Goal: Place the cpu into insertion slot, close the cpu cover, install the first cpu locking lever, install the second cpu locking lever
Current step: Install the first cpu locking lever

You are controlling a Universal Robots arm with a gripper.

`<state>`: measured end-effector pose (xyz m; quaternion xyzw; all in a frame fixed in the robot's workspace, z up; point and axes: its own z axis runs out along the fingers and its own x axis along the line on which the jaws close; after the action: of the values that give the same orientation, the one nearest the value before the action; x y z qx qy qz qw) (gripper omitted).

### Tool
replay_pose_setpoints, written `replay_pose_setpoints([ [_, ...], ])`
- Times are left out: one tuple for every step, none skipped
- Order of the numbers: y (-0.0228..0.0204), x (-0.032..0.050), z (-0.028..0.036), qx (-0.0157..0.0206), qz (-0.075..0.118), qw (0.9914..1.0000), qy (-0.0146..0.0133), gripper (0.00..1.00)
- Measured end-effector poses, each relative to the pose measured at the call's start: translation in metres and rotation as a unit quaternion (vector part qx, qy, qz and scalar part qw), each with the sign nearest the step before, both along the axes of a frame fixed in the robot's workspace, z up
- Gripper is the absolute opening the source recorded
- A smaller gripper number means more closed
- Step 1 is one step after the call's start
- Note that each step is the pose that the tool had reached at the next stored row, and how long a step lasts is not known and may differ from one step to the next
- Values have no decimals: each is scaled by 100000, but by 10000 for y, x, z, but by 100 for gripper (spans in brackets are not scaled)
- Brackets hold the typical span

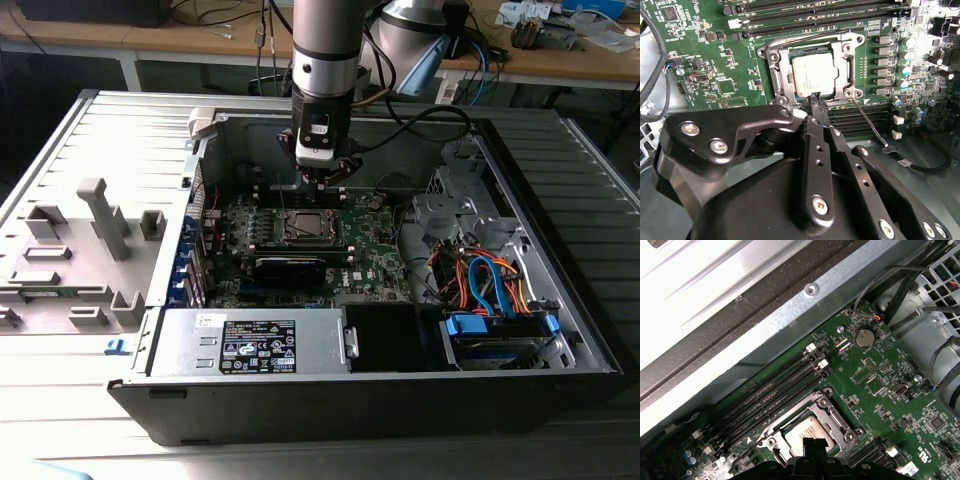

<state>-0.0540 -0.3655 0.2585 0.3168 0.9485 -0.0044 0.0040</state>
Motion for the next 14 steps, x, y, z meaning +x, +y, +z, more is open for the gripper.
replay_pose_setpoints([
  [0,0,0,-2,15,100000,-2,11],
  [0,0,0,-2,29,100000,-1,11],
  [0,0,0,-2,56,100000,-3,11],
  [0,0,0,0,75,100000,-4,11],
  [0,0,0,0,113,100000,-1,11],
  [0,0,0,-2,144,100000,-3,11],
  [0,0,0,-3,173,100000,-1,11],
  [0,0,0,-2,216,100000,-1,11],
  [0,0,0,-1,243,100000,-1,11],
  [0,0,0,-2,269,100000,-1,11],
  [0,0,0,-1,292,100000,-1,11],
  [0,0,0,-1,314,100000,-1,11],
  [0,0,0,-1,358,99999,-2,11],
  [0,0,0,-1,389,99999,0,11],
])
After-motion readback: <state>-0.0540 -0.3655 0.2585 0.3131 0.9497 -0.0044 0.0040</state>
